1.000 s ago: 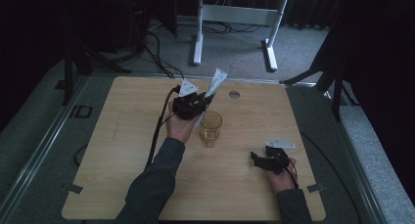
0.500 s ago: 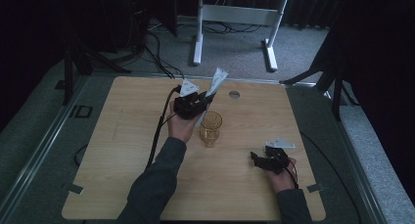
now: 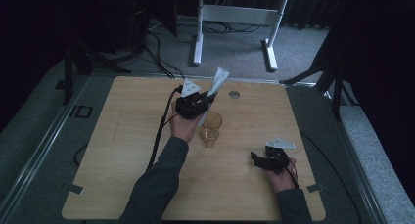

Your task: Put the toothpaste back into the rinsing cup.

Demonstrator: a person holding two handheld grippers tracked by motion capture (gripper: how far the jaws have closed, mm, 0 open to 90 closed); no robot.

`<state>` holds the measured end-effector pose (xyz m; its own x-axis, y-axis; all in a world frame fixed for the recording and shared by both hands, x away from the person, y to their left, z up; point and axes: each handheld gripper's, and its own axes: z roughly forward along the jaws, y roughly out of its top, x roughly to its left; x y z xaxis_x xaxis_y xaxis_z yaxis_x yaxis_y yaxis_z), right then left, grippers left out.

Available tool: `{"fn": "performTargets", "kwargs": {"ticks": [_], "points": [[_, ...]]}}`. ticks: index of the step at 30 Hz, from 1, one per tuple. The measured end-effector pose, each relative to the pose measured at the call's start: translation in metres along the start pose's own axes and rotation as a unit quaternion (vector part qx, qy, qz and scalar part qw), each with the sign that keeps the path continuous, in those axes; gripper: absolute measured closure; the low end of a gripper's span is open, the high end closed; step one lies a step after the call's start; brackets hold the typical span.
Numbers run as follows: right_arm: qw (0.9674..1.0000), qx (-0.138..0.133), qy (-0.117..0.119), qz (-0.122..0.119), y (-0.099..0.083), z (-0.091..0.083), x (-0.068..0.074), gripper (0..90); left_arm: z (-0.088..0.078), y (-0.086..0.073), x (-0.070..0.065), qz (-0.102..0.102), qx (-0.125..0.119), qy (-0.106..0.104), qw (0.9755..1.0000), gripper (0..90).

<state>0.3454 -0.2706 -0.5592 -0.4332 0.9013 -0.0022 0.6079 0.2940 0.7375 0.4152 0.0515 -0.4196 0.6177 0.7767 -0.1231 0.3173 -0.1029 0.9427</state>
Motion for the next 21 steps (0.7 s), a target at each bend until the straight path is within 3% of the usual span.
{"fn": "performTargets", "kwargs": {"ticks": [21], "points": [[1.0000,0.000,0.000,0.000,0.000,0.000,0.000,29.3,0.012,-0.003,-0.003,-0.008,-0.003,-0.002,1.0000,74.4]]}}
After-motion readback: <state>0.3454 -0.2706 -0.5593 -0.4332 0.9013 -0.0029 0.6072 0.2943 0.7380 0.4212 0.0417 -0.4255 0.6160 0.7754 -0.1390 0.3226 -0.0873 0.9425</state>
